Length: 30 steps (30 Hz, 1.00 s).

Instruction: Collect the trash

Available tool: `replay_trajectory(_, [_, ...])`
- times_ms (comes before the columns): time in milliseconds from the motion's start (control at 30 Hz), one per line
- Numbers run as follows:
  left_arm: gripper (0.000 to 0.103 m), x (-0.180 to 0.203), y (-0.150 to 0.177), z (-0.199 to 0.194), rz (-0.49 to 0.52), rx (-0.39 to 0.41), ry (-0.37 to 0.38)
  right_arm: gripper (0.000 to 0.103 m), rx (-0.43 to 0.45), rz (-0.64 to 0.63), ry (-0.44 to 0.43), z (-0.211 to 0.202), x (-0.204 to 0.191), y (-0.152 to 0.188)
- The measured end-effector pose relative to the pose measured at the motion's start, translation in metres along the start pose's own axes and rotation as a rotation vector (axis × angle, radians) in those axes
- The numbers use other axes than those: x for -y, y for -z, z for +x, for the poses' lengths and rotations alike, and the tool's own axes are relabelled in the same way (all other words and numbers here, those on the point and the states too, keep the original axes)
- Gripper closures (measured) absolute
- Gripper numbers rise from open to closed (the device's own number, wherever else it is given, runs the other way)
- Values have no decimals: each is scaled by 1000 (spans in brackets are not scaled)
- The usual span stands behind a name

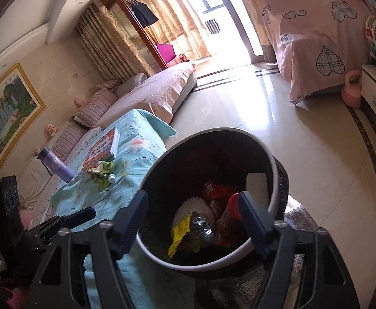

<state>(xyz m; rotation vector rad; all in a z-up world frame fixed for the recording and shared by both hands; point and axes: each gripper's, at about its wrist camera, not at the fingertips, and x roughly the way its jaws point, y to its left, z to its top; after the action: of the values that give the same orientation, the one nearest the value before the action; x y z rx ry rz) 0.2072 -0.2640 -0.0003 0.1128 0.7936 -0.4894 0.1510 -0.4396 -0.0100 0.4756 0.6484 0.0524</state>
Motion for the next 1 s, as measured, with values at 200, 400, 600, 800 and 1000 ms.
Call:
replay_trajectory(200, [16, -45, 45, -50, -94, 76, -45, 4, 57, -8, -30, -24, -41, 28])
replay_trajectory(400, [16, -85, 100, -97, -180, 114, -124, 2, 143, -108, -52, -51, -92, 69])
replay_trajectory(600, [16, -116, 143, -150, -263, 208, -240, 0, 229, -210, -57, -68, -142, 105])
replay_trajectory(800, [6, -121, 162, -191, -277, 316, -313, 0, 331, -368, -72, -90, -187, 120])
replay_trajectory(1000, [0, -109, 193, -209, -231, 428, -444, 0, 345, -388, -38, -76, -187, 153])
